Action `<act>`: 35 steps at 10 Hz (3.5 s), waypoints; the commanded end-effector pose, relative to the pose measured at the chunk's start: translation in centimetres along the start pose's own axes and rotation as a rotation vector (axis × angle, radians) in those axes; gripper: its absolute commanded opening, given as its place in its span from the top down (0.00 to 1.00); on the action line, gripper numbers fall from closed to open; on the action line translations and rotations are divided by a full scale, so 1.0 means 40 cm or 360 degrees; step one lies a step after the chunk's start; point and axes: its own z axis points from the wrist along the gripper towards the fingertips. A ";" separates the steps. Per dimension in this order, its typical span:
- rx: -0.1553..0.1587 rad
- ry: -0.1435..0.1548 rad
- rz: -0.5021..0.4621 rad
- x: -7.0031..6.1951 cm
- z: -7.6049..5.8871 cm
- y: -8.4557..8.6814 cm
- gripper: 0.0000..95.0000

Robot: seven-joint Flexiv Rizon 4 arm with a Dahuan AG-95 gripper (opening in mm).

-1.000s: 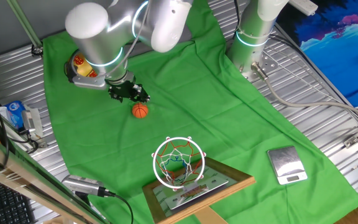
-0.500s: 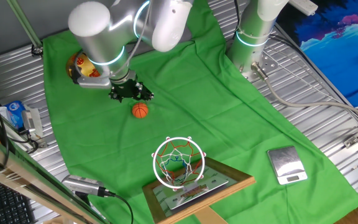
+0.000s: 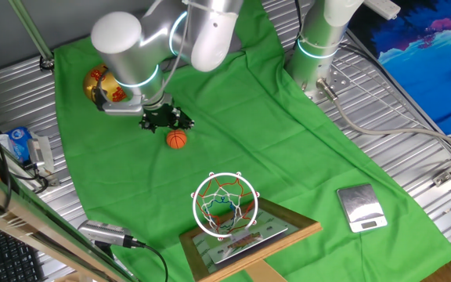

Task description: Grab a basketball, release it and shoot it into the basket

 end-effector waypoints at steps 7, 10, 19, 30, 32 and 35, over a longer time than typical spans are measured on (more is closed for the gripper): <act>0.0013 -0.0011 0.0040 -0.009 0.045 -0.002 0.20; 0.0015 -0.0008 0.0043 -0.011 0.054 -0.002 0.20; 0.0014 0.0011 0.0124 -0.014 0.059 -0.001 1.00; -0.0036 0.0009 0.0213 -0.015 -0.047 0.004 1.00; -0.0047 0.0025 0.0220 -0.013 -0.074 0.008 1.00; -0.0057 0.0037 0.0228 -0.012 -0.116 0.017 1.00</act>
